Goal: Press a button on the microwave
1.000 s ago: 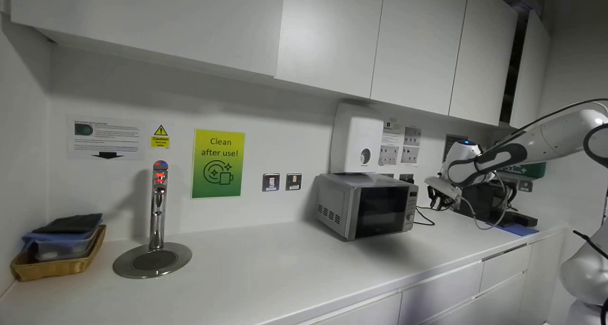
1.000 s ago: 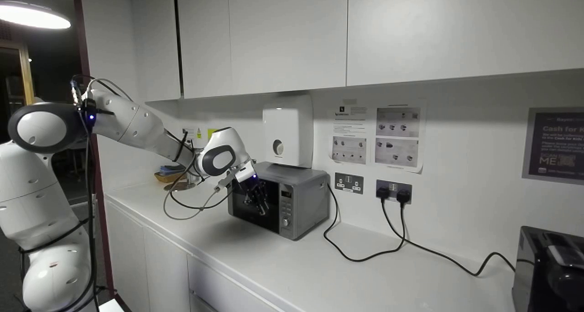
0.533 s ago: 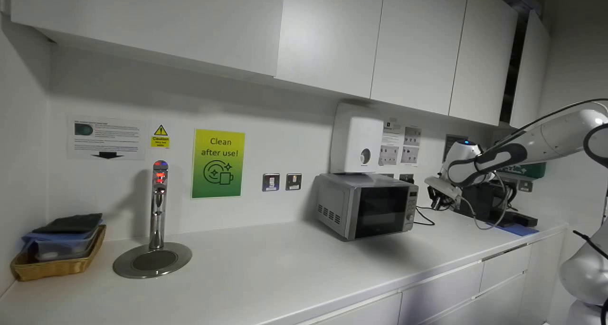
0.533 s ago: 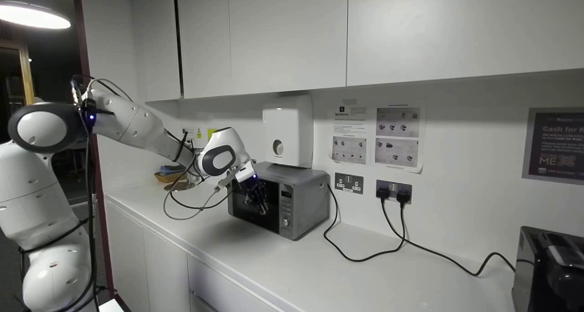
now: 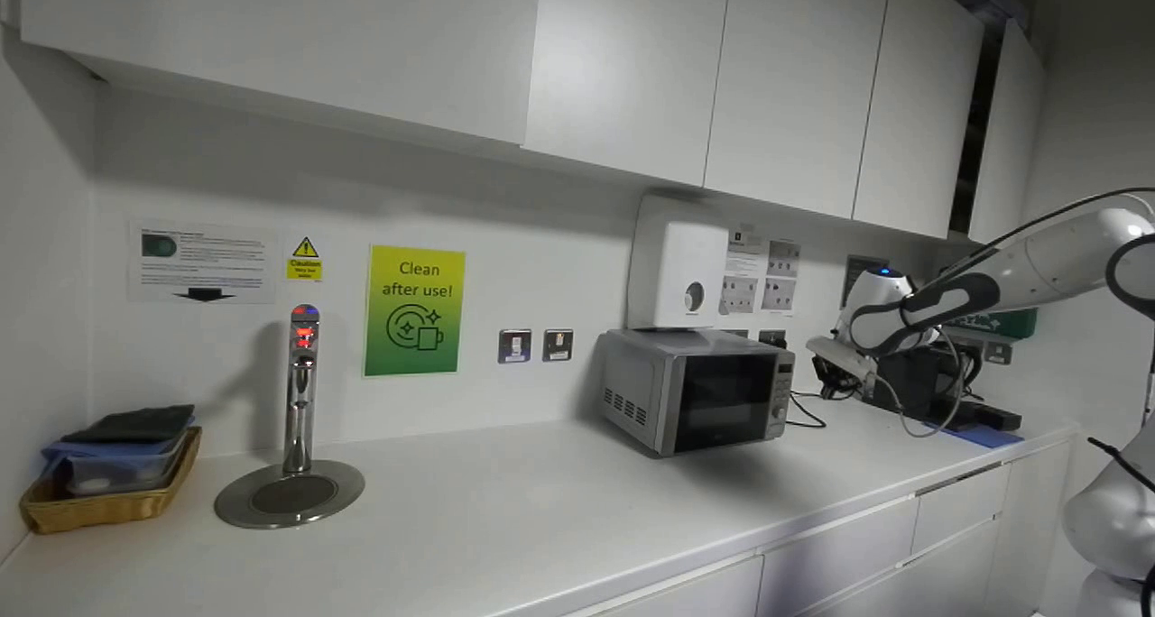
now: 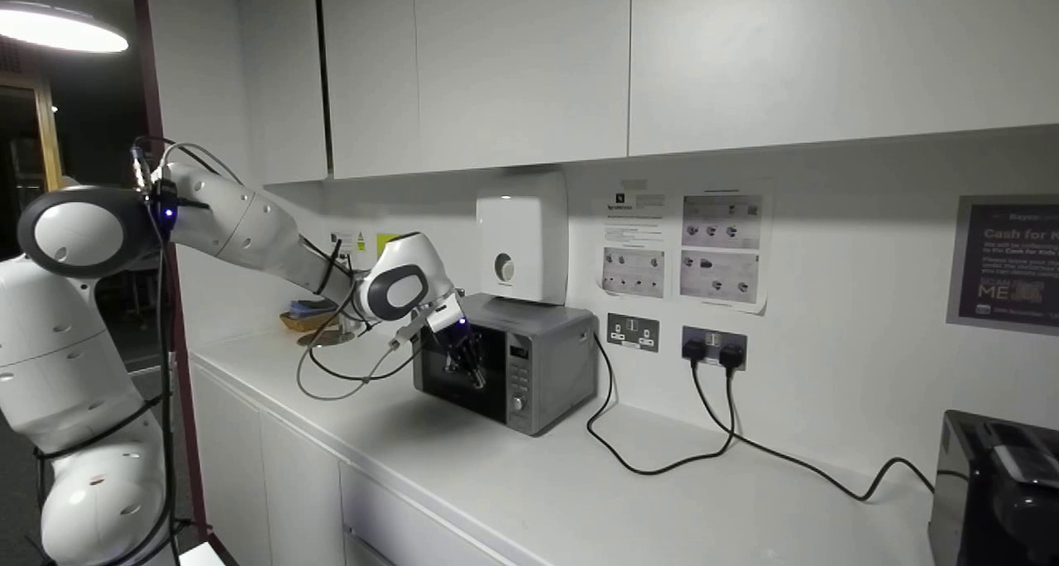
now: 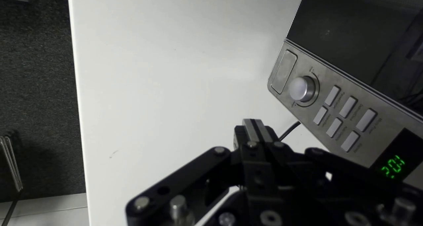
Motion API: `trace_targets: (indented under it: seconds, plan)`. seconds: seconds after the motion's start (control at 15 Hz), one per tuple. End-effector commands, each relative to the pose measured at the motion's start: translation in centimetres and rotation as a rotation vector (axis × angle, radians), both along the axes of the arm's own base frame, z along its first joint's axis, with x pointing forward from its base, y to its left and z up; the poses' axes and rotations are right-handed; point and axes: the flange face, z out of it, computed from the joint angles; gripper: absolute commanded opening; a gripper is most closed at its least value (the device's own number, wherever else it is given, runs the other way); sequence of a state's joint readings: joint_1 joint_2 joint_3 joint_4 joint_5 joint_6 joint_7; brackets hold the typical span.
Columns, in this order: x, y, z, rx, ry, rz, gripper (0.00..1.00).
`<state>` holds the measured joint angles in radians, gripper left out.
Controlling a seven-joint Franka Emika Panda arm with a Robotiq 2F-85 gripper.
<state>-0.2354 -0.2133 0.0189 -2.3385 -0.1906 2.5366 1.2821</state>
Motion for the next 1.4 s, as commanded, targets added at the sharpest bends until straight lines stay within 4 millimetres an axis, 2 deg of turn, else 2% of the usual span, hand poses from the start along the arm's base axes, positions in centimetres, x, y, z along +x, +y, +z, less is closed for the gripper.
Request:
trace_targets:
  seconds: [0.0, 0.67, 1.33]
  plan:
    - [1.1, -0.5, -0.2, -0.018, -0.033, -0.005, 0.00]
    - [2.7, -0.6, -1.5, -0.028, -0.119, 0.043, 0.00]
    - [3.8, -0.3, -2.0, -0.029, -0.195, 0.064, 0.00]
